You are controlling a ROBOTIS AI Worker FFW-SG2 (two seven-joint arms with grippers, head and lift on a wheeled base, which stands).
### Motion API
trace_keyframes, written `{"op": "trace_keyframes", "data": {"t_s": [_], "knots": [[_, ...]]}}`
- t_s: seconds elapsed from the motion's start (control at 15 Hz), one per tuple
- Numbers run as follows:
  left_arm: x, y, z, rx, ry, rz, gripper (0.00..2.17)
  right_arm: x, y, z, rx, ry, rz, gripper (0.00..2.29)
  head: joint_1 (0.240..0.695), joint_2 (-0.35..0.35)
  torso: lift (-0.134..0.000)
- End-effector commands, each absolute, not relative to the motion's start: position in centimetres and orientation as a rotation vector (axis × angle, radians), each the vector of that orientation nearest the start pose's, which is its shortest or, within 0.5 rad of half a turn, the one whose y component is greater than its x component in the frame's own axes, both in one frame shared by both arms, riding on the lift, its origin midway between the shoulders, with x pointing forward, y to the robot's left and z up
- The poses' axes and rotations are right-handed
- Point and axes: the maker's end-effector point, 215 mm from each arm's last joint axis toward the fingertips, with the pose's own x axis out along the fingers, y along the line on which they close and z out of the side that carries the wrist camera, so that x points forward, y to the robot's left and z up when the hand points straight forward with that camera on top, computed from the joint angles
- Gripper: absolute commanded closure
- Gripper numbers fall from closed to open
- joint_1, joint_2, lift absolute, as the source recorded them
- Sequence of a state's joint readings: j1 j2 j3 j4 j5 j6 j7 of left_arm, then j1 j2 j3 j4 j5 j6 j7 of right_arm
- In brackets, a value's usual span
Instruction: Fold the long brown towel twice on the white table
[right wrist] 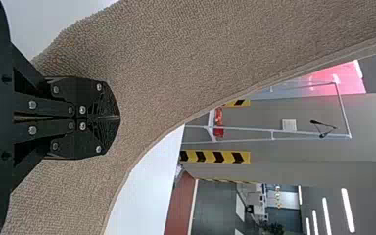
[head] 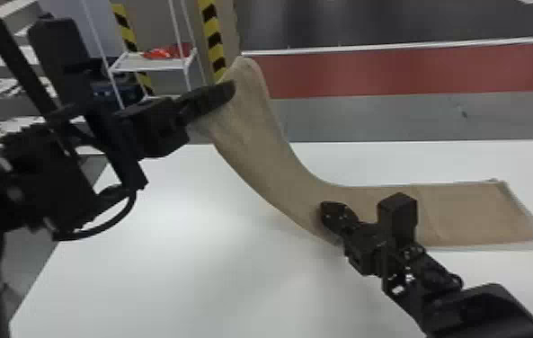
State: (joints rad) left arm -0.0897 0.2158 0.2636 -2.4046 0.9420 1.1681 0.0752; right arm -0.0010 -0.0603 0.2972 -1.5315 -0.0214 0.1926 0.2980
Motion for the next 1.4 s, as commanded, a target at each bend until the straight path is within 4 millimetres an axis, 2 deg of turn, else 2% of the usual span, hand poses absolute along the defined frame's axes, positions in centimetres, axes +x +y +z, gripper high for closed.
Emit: {"op": "trace_keyframes", "data": {"t_s": [0.0,0.2,0.33,0.53,0.67,1.0,1.13,1.2,1.27,1.33], "knots": [[50.5,17.4,-14.0,-0.29,0.211,-0.45,1.74,54.0,-1.0,-43.8,-0.025,0.302,0.604,1.95,0.681,0.158,-0.123],[50.5,17.4,-14.0,-0.285,0.209,-0.45,1.74,53.1,2.7,-43.1,0.035,0.307,0.727,1.95,0.684,0.183,-0.123],[50.7,17.7,-14.7,-0.269,0.222,-0.432,1.74,52.7,4.4,-42.2,0.069,0.297,0.771,1.95,0.683,0.204,-0.123],[51.0,17.8,-15.3,-0.254,0.231,-0.415,1.74,53.0,5.3,-40.8,0.121,0.294,0.81,1.95,0.678,0.233,-0.123],[51.1,17.6,-15.2,-0.258,0.23,-0.419,1.74,52.0,7.8,-41.2,0.144,0.353,0.898,1.95,0.673,0.24,-0.123],[51.3,17.2,-15.0,-0.255,0.226,-0.42,1.74,50.4,9.8,-41.4,0.19,0.378,1.017,1.95,0.674,0.275,-0.123],[51.3,17.3,-15.0,-0.253,0.224,-0.418,1.74,50.2,9.1,-40.3,0.194,0.312,0.987,1.95,0.676,0.283,-0.123],[51.3,17.2,-15.2,-0.256,0.229,-0.419,1.74,50.5,7.9,-39.1,0.203,0.268,0.948,1.93,0.675,0.283,-0.123],[51.1,16.9,-15.7,-0.253,0.238,-0.422,1.74,50.9,5.8,-37.9,0.216,0.209,0.904,1.73,0.673,0.281,-0.123],[51.1,16.3,-16.3,-0.24,0.25,-0.42,1.74,50.8,4.0,-37.4,0.206,0.178,0.873,1.38,0.67,0.275,-0.123]]}}
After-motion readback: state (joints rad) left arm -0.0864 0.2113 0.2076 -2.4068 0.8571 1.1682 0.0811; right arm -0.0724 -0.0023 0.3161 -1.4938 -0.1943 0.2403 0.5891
